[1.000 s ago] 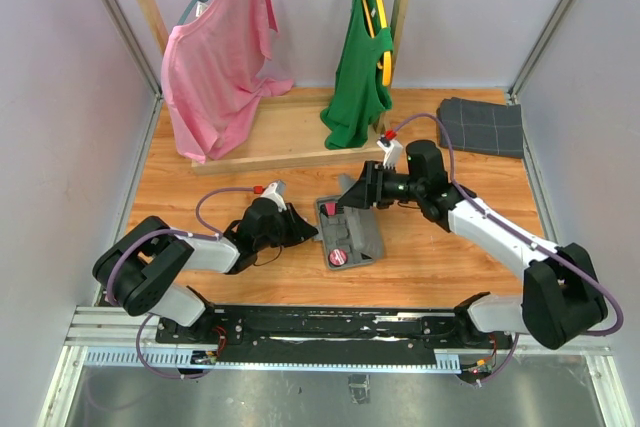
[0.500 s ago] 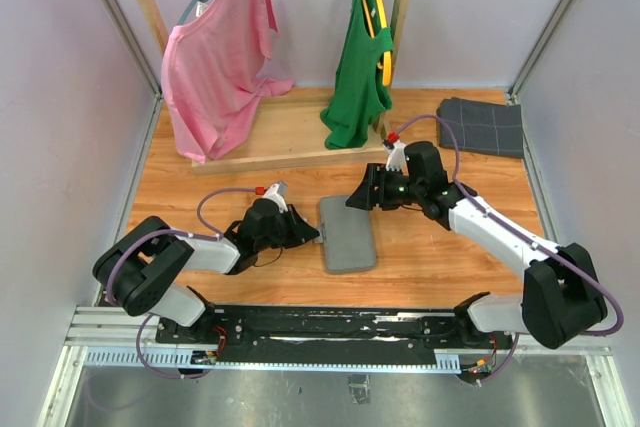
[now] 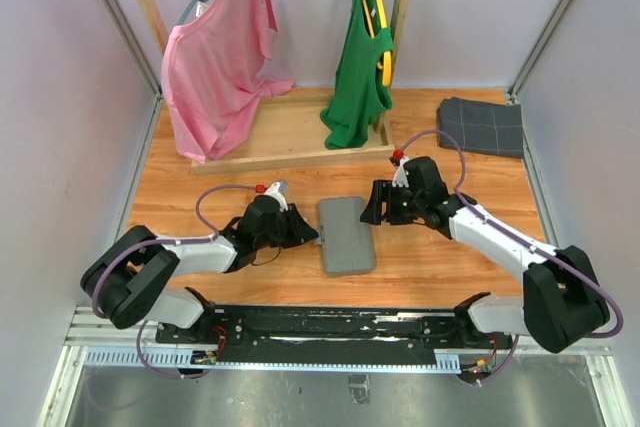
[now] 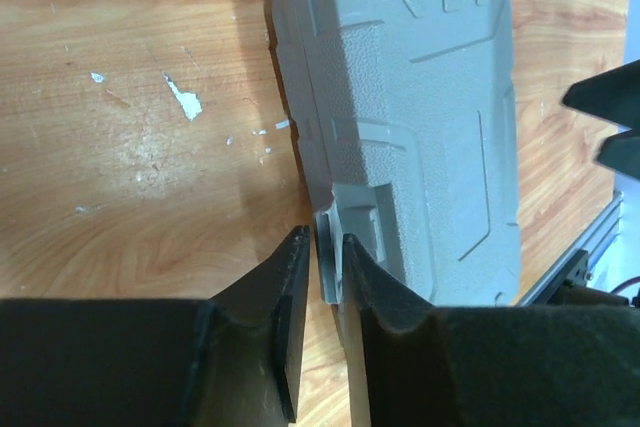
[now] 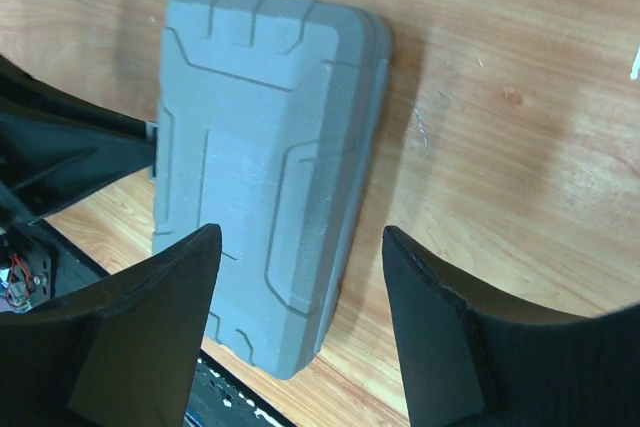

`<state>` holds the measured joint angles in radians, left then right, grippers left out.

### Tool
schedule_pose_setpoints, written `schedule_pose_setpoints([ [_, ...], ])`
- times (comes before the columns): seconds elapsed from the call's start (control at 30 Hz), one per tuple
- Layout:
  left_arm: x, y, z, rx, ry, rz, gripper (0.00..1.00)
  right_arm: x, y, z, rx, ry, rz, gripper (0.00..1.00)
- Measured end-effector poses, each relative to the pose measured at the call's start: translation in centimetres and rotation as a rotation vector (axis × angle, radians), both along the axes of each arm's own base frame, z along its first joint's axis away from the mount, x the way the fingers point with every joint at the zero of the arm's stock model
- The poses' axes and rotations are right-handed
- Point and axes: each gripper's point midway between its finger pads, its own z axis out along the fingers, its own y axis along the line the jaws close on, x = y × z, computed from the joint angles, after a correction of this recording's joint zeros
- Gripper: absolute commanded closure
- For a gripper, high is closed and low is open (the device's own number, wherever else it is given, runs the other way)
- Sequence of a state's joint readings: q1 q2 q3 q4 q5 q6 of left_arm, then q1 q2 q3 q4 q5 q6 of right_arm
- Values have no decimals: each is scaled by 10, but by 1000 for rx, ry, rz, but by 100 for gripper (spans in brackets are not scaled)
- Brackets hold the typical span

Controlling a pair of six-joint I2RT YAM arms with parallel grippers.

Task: Sort the tools into containers
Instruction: Close the storage box at the center of the board.

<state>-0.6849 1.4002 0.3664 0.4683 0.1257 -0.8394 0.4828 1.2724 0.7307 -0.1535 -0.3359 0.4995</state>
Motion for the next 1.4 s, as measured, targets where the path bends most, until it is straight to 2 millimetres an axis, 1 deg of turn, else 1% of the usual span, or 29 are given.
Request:
schedule_pose_setpoints([
  [0.2,0,4,14,12,-33,2,59,-9,1,-28,12,66,-11,33],
  [0.3,0,6,19,14,-45,3,49,-12,5,-39,34,97,-12,33],
  [0.43,-1,5,22,14,-44,0,39,-13,8,-48,53,123,-14,33],
  [0.47,-1,5,22,15,-41,0,31,-14,9,-50,55,128,-15,33],
  [0.5,-1,5,22,14,-40,-3,27,-14,10,-51,61,132,-16,33],
  [0.57,-2,4,21,12,-32,-6,23,-13,12,-51,70,132,-15,34],
  [0.7,-4,1,18,8,-7,-15,22,-11,15,-53,85,133,-20,38],
  [0.83,-5,-5,17,-1,15,-21,22,-11,23,-54,106,128,-11,41],
  [1.03,-10,-22,13,0,59,-47,30,-10,29,-55,132,136,-11,41],
  [1.17,-11,-29,7,58,90,-47,34,-11,32,-55,136,138,-8,41],
  [1.27,-11,-27,4,110,99,-26,36,-12,34,-54,137,134,-2,42],
  [1.4,-6,-24,5,163,95,1,40,-12,35,-54,135,131,-3,42],
])
